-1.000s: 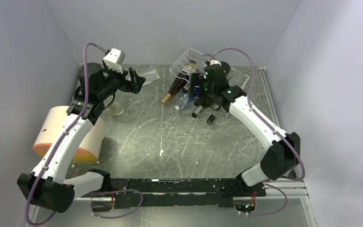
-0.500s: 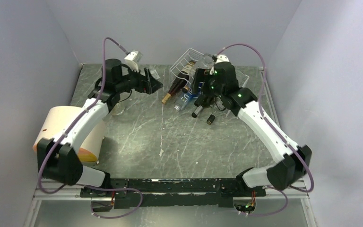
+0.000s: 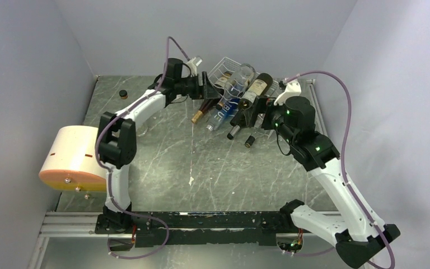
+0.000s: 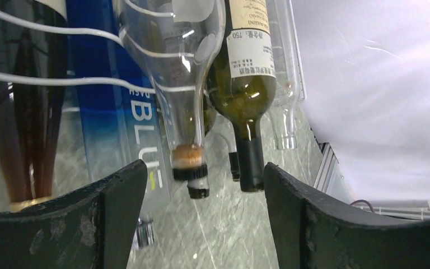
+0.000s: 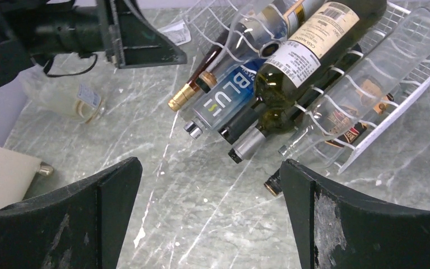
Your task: Take the wine bottle off the wine rack
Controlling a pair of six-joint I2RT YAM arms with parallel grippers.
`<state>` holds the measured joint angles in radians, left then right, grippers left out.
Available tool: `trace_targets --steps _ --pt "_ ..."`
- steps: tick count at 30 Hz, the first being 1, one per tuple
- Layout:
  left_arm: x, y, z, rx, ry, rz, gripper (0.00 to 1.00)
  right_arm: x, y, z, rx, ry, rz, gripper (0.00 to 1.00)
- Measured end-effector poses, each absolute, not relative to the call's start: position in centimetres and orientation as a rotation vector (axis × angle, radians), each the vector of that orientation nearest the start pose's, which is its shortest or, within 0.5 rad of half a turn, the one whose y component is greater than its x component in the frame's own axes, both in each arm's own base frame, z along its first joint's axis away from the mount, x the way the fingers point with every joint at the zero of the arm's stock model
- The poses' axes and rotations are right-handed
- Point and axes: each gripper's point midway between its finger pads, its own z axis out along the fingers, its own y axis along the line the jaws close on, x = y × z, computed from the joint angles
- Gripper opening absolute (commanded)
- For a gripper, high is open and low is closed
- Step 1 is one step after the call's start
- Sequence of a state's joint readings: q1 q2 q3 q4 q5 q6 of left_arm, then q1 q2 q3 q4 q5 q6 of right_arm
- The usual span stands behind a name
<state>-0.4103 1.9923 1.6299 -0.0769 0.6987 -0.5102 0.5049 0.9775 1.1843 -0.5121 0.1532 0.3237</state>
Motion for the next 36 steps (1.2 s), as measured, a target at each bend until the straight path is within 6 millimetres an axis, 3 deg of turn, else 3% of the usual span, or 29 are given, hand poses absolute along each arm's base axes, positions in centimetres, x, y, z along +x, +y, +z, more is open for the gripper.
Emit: trace_targets --steps 6,11,16,23,36 --pt "45.0 -36.8 17.9 0.398 2.166 -1.347 0.85 28.0 13.7 32.1 -0.085 1.902 0.402 1.0" --pt "44.5 -39.3 16.1 0.409 2.211 -1.382 0.78 27.5 13.3 31.6 -0.097 1.904 0.387 1.0" --pt "44.4 -40.6 14.9 0.396 2.24 -1.415 0.63 27.6 13.1 31.5 -0.098 1.903 0.37 1.0" --pt "45.4 -41.5 13.8 0.36 2.255 -1.465 0.61 27.6 12.8 31.5 -0.097 1.9 0.354 1.0" --pt "45.2 -40.9 14.0 0.277 2.251 -1.574 0.21 28.0 12.9 31.0 -0.1 1.917 0.338 1.0"
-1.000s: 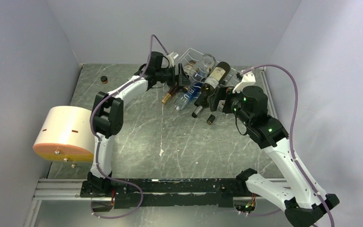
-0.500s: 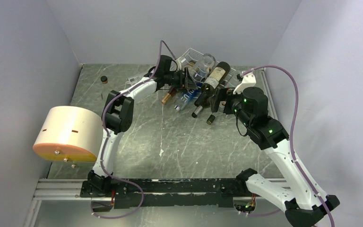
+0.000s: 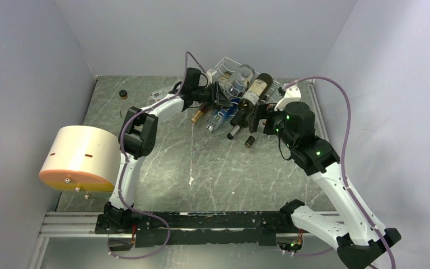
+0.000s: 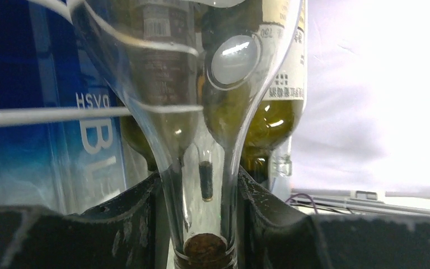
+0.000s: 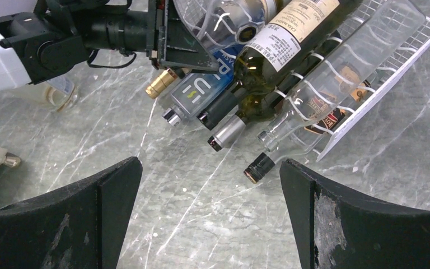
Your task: Take the wine bottle off the wine rack
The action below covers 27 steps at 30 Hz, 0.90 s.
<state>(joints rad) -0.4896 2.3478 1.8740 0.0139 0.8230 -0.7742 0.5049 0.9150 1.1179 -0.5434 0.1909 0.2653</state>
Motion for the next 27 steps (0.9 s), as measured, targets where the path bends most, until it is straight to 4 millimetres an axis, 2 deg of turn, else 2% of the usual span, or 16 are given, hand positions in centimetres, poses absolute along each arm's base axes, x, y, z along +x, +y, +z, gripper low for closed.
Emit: trace_targets --steps 5,8,22,27 --pt "44.4 -39.9 15.2 0.201 2.259 -1.631 0.1 28.1 13.1 31.0 -0.105 1.918 0.346 1.0" --pt "44.2 -39.2 16.1 0.15 2.252 -1.678 0.07 28.1 13.3 31.0 -0.108 1.915 0.357 1.0" --pt "42.6 -37.1 19.1 -0.004 2.261 -1.784 0.07 28.5 14.4 30.8 -0.117 1.923 0.406 1.0" --pt "42.4 -36.9 19.1 -0.022 2.257 -1.803 0.07 28.8 14.9 30.5 -0.126 1.933 0.423 1.0"
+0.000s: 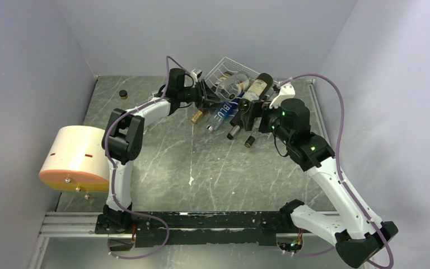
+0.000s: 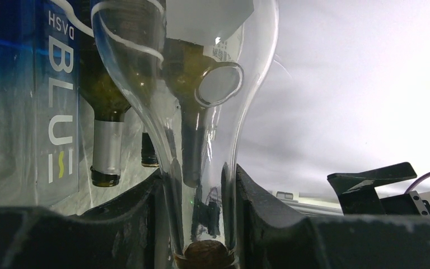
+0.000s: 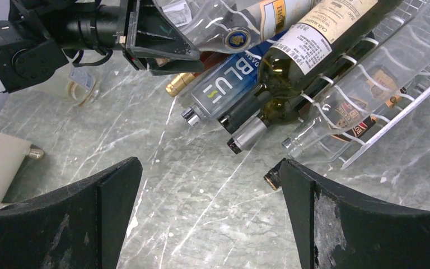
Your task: Take the wine bottle off the wine rack
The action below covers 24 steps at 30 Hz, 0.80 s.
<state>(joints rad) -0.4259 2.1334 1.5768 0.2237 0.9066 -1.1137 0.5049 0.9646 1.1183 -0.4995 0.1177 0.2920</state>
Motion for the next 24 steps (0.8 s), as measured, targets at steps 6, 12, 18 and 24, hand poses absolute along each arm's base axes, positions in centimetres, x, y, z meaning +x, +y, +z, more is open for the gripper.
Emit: trace_targets --steps 6,12,18,24 --pt "42.3 -36.7 19.1 -0.045 2.261 -1.807 0.07 29.4 15.5 29.9 -0.128 1.948 0.432 1.0" --pt "42.2 -36.0 19.4 -0.103 2.249 -1.833 0.07 31.4 17.1 27.7 -0.128 2.031 0.437 1.0" --pt "42.5 -35.0 19.4 -0.185 2.225 -1.89 0.07 33.4 18.9 25.8 -0.144 2.093 0.455 1.0" --pt "42.3 -33.5 20.6 -0.243 2.19 -1.927 0.07 34.4 20.4 25.8 -0.162 2.09 0.515 1.0"
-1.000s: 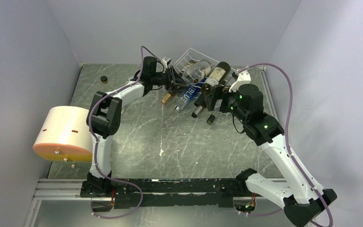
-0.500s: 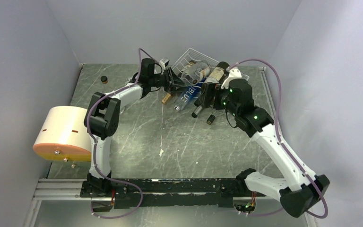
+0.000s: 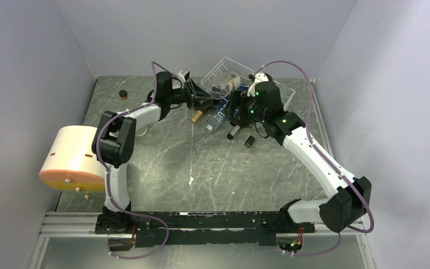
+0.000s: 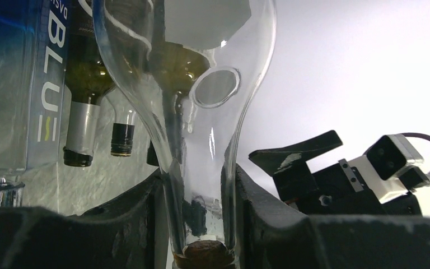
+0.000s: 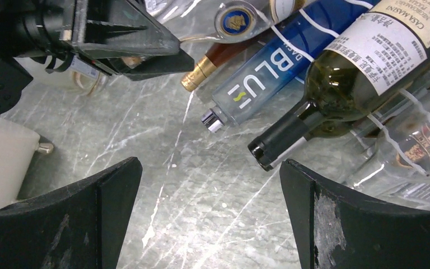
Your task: Take the wine bottle off the wine rack
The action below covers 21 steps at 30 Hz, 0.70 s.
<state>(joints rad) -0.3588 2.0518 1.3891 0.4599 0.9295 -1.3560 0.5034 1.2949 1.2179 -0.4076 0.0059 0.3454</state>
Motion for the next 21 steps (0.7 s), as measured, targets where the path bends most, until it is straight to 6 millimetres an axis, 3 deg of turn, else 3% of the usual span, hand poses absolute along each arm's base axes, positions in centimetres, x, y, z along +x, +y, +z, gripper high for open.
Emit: trace_targets --steps 10,21 --pt "41.4 -30.6 24.8 -0.247 2.091 -1.948 0.07 35.9 22.3 26.6 -0.184 2.077 0.574 1.0" --pt "35.3 -27.4 28.6 -0.171 2.06 -1.926 0.07 38.4 25.5 30.4 -0.222 2.016 0.695 1.0"
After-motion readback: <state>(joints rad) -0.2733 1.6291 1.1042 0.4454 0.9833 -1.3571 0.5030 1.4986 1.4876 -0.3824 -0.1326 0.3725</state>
